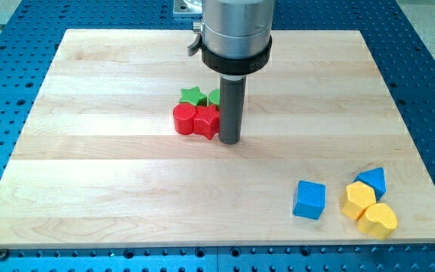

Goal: Separate the green and the red blocks from each other

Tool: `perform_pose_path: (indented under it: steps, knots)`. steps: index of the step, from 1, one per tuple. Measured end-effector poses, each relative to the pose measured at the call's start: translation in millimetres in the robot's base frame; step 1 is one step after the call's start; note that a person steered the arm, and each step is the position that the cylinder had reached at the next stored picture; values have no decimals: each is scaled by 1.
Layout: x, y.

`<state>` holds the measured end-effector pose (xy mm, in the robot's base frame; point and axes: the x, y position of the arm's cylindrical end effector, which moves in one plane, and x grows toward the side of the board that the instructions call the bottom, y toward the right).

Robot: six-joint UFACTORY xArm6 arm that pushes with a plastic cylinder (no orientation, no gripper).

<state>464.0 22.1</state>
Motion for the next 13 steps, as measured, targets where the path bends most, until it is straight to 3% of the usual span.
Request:
perform_pose_path:
  steps: [1, 7, 9, 10, 11, 12, 13]
  knots:
    - [-13, 21]
    - [-77, -67]
    - [-70, -75]
    - [-40, -72]
    - [-8, -30]
    - [-24, 32]
    - [-73, 38]
